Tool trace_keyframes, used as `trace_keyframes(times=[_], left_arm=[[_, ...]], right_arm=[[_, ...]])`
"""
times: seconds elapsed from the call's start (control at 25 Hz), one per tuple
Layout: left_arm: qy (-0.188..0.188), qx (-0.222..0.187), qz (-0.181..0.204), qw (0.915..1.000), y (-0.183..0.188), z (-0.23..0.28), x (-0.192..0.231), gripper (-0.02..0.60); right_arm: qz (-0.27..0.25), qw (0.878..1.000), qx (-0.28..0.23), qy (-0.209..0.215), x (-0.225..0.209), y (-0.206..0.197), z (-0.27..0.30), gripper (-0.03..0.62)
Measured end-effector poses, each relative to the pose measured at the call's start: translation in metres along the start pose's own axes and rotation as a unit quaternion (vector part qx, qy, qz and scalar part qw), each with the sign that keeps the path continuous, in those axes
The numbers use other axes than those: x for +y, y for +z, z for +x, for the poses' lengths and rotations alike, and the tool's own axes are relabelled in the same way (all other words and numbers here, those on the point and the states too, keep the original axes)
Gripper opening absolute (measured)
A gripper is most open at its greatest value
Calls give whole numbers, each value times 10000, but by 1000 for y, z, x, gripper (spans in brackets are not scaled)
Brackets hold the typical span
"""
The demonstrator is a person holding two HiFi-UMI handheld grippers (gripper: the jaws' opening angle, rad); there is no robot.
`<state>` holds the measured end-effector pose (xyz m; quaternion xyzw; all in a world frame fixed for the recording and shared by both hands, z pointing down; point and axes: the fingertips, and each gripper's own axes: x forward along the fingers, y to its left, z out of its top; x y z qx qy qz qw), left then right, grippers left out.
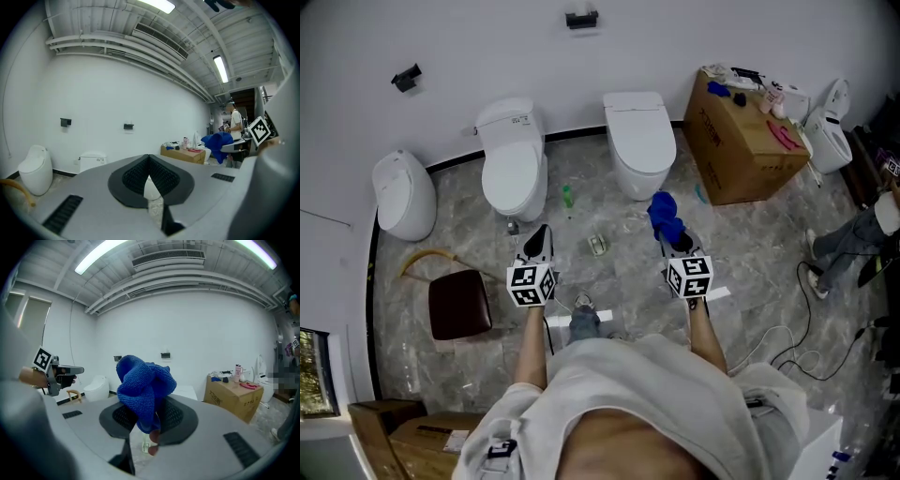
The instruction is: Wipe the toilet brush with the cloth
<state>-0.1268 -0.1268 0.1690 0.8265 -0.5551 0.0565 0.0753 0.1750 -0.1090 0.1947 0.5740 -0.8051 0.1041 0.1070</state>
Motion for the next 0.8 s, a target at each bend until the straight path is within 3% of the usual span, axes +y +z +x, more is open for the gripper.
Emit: trace_keyframes(times=[0.8], left_arm=[[-52,-130,60,9999,9,-7,-15,18]], right_arm=[[42,9999,-4,125,11,-5,-5,110]])
